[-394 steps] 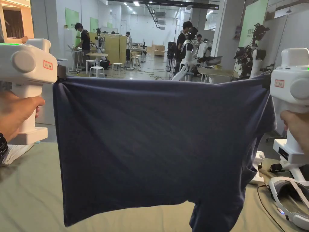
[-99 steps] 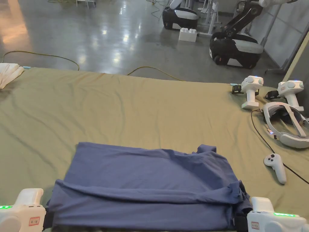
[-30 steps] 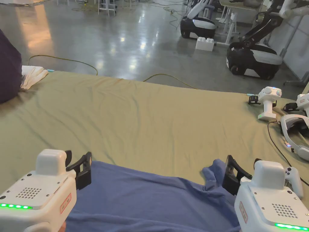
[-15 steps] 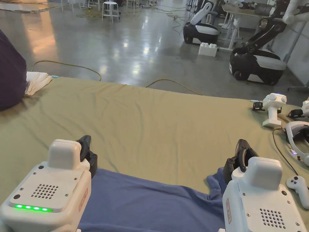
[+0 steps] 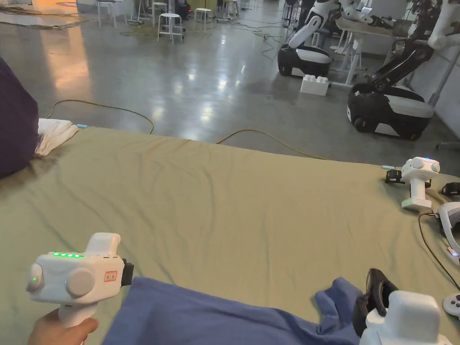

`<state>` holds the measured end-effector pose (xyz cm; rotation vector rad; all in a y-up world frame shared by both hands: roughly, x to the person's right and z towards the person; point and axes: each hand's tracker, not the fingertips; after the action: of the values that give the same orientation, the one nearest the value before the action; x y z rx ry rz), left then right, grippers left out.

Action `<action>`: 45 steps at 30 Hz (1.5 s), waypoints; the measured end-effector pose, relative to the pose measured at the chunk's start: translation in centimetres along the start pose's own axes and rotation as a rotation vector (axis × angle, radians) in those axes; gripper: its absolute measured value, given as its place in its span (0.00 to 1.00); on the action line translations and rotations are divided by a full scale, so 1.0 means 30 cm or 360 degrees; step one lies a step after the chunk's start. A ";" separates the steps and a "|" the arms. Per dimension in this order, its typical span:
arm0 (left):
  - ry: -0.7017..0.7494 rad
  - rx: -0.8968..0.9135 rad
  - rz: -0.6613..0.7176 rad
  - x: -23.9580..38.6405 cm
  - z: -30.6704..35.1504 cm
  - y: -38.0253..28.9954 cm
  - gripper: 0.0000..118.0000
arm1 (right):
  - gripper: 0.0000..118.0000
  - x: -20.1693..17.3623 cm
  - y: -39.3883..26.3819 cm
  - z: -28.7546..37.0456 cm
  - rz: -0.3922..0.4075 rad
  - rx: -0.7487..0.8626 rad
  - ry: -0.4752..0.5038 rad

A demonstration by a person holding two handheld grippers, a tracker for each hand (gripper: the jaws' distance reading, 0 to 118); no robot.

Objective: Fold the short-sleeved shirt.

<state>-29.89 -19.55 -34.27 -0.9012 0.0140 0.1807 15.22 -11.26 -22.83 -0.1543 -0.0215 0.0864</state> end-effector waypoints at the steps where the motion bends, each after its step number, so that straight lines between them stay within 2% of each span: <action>1: -0.0021 -0.0048 0.0009 -0.011 -0.039 0.013 0.01 | 0.00 0.007 -0.012 -0.005 0.0008 -0.0020 -0.0010; 3: -0.0047 -0.0183 0.0043 -0.020 -0.121 0.041 0.03 | 0.00 0.026 -0.039 -0.018 0.0023 -0.0073 -0.0027; 6: -0.0084 -0.0332 0.0070 -0.029 -0.225 0.064 0.24 | 0.00 0.056 -0.074 -0.028 0.0040 -0.0140 -0.0072; 8: -0.0062 -0.0400 0.0086 -0.020 -0.264 0.068 0.47 | 0.00 0.079 -0.097 -0.030 0.0047 -0.0176 -0.0101; 10: -0.0040 -0.0434 0.0086 -0.010 -0.305 0.069 0.51 | 0.00 0.099 -0.116 -0.033 0.0058 -0.0209 -0.0133; 12: -0.0026 -0.0471 0.0081 -0.001 -0.328 0.065 0.51 | 0.00 0.121 -0.132 -0.034 0.0056 -0.0245 -0.0161; 15: 0.0038 -0.0449 -0.0042 0.028 -0.307 0.061 0.48 | 0.00 0.152 -0.152 -0.042 0.0041 -0.0294 -0.0194; 16: 0.0065 -0.0440 -0.0048 0.041 -0.303 0.057 0.42 | 0.00 0.163 -0.155 -0.049 0.0037 -0.0314 -0.0201; 17: 0.0106 -0.0428 -0.0074 0.059 -0.296 0.049 0.31 | 0.00 0.176 -0.159 -0.060 0.0034 -0.0342 -0.0208; 19: 0.0168 -0.0367 -0.0238 0.011 -0.326 0.055 0.16 | 0.00 0.203 -0.160 -0.092 0.0024 -0.0410 -0.0228; 20: 0.0137 -0.0360 -0.0251 -0.005 -0.338 0.053 0.08 | 0.00 0.222 -0.161 -0.113 0.0016 -0.0454 -0.0229; 21: 0.0135 -0.0354 -0.0276 -0.017 -0.340 0.052 0.06 | 0.04 0.242 -0.161 -0.139 0.0004 -0.0506 -0.0221; 22: 0.0116 -0.0359 -0.0255 0.007 -0.337 0.054 0.05 | 0.15 0.260 -0.160 -0.166 0.0004 -0.0562 -0.0213; 23: 0.0101 -0.0352 -0.0243 0.020 -0.331 0.027 0.05 | 0.41 0.283 -0.160 -0.202 0.0005 -0.0620 -0.0197; 24: 0.0090 -0.0343 -0.0223 0.017 -0.322 0.015 0.05 | 0.41 0.306 -0.163 -0.237 0.0001 -0.0671 -0.0178; 26: 0.0072 -0.0307 -0.0196 0.004 -0.296 -0.002 0.04 | 0.57 0.353 -0.173 -0.321 -0.0003 -0.0833 -0.0127; 27: 0.0063 -0.0291 -0.0186 0.006 -0.259 0.004 0.04 | 0.59 0.372 -0.182 -0.368 0.0005 -0.0879 -0.0117; 28: 0.0058 -0.0271 -0.0180 0.003 -0.242 -0.004 0.04 | 0.59 0.389 -0.190 -0.412 0.0033 -0.0978 -0.0096; 32: 0.0051 -0.0178 -0.0169 0.045 -0.109 -0.050 0.04 | 0.59 0.439 -0.256 -0.589 0.0006 -0.1212 -0.0010; 36: 0.0036 -0.0131 -0.0143 0.054 -0.045 -0.069 0.04 | 0.59 0.439 -0.349 -0.724 0.0026 -0.1463 0.0109; 40: 0.0026 -0.0129 -0.0131 0.049 -0.032 -0.067 0.04 | 0.58 0.432 -0.431 -0.788 0.0013 -0.1669 0.0133; 43: 0.0021 -0.0136 -0.0106 0.046 -0.035 -0.064 0.04 | 0.48 0.417 -0.440 -0.787 0.0017 -0.1650 0.0130; 45: 0.0021 -0.0134 -0.0099 0.042 -0.038 -0.061 0.04 | 0.19 0.397 -0.435 -0.781 0.0031 -0.1618 0.0159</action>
<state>-28.27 -21.36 -33.68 -0.9855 -0.0095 0.1179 28.83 -26.63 -43.79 -1.1746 0.0383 0.0804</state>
